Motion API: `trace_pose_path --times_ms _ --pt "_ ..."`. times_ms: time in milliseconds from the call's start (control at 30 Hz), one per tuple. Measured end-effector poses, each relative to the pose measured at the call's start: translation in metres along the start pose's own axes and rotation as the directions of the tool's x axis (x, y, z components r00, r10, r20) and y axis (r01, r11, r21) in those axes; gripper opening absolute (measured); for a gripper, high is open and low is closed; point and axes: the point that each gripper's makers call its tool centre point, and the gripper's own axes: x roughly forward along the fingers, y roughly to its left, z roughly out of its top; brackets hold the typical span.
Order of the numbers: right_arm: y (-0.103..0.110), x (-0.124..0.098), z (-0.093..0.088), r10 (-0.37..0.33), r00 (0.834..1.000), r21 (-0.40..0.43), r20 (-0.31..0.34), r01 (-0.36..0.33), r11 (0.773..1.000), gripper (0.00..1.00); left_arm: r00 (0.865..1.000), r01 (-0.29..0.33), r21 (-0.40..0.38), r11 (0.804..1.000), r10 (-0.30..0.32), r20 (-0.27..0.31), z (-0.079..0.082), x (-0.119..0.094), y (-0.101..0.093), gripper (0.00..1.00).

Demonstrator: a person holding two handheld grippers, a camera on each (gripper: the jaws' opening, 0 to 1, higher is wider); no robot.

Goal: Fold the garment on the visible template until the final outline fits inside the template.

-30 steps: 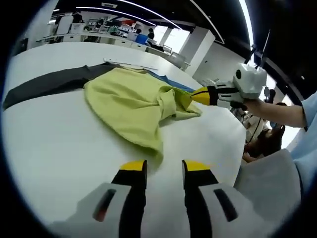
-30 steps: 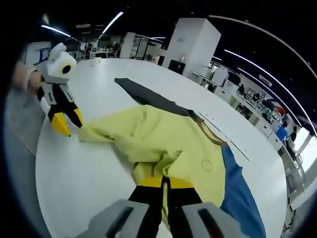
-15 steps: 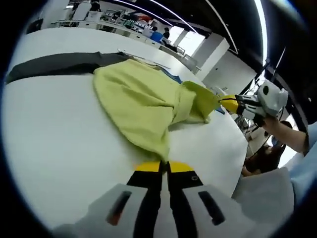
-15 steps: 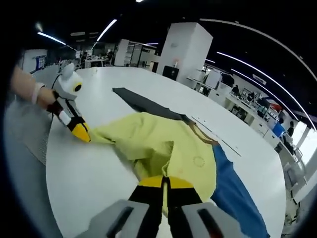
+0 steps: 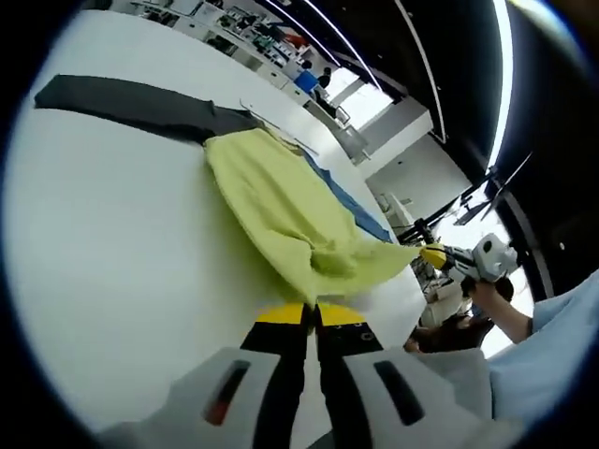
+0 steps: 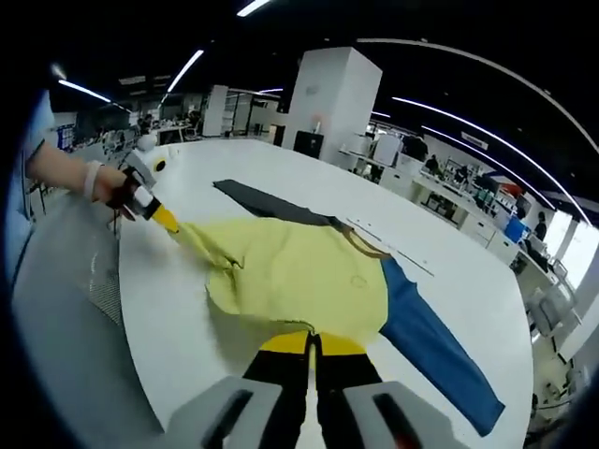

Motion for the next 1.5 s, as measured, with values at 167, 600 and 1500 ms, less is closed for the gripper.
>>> trace_pose_path --times_ms 167,600,1500 --pt "0.007 -0.016 -0.011 -0.002 1.000 -0.022 -0.020 0.001 1.000 0.00 1.000 -0.008 -0.012 1.000 0.008 0.006 0.006 -0.007 0.001 0.00" --pt "0.032 -0.025 -0.067 0.058 0.988 -0.091 -0.146 -0.072 0.993 0.00 0.990 -0.100 -0.107 0.989 0.088 -0.112 -0.026 -0.023 0.030 0.00" --pt "0.046 -0.005 -0.121 0.213 0.917 -0.056 -0.338 -0.246 0.968 0.00 0.944 -0.229 -0.046 0.972 0.211 -0.256 -0.051 -0.017 0.053 0.00"
